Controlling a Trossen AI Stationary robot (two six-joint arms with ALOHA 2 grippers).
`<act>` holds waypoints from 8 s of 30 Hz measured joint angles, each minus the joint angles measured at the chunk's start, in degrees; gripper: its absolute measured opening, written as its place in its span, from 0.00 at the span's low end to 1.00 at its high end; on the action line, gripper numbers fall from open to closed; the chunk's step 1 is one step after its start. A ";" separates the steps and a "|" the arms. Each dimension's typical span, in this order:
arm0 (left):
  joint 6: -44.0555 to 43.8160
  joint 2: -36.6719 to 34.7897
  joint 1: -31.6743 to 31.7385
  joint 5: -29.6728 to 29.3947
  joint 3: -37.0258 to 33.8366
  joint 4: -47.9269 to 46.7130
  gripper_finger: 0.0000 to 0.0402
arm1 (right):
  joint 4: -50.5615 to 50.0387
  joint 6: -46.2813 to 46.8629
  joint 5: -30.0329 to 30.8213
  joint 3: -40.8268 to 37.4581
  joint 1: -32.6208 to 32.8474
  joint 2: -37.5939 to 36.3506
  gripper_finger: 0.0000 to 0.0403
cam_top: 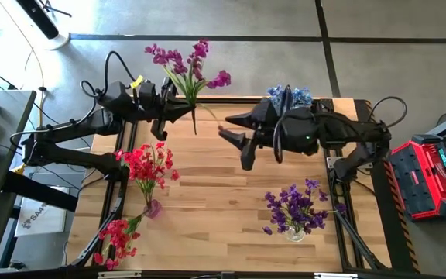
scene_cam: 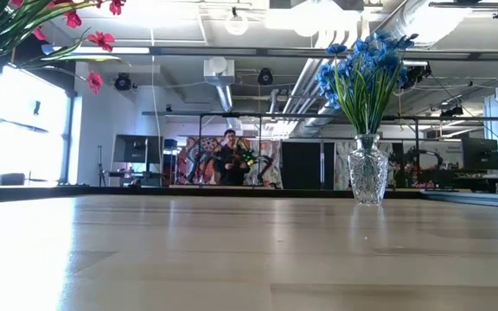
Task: Sort flowers into vase by color
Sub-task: Put the violet flower into the bottom transparent flower vase
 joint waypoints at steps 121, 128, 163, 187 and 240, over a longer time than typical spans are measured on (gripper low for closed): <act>-6.05 8.90 -3.32 7.50 0.02 1.96 0.26 | 3.78 -0.11 -6.91 0.00 -9.69 5.25 0.00; -7.09 10.72 -4.71 9.73 0.02 2.50 0.26 | 10.47 -3.14 -12.12 0.00 -10.49 7.90 0.00; -7.02 9.27 -2.39 10.35 0.02 4.05 0.00 | 5.08 -1.36 -8.67 0.00 -9.86 4.10 0.44; -7.61 9.03 -0.62 12.75 0.02 0.35 0.15 | -8.99 1.66 -2.79 -0.01 -7.90 3.50 0.01; -13.07 8.57 -5.85 0.28 0.07 -5.61 0.25 | -44.00 42.04 46.91 -9.49 49.69 -10.96 0.00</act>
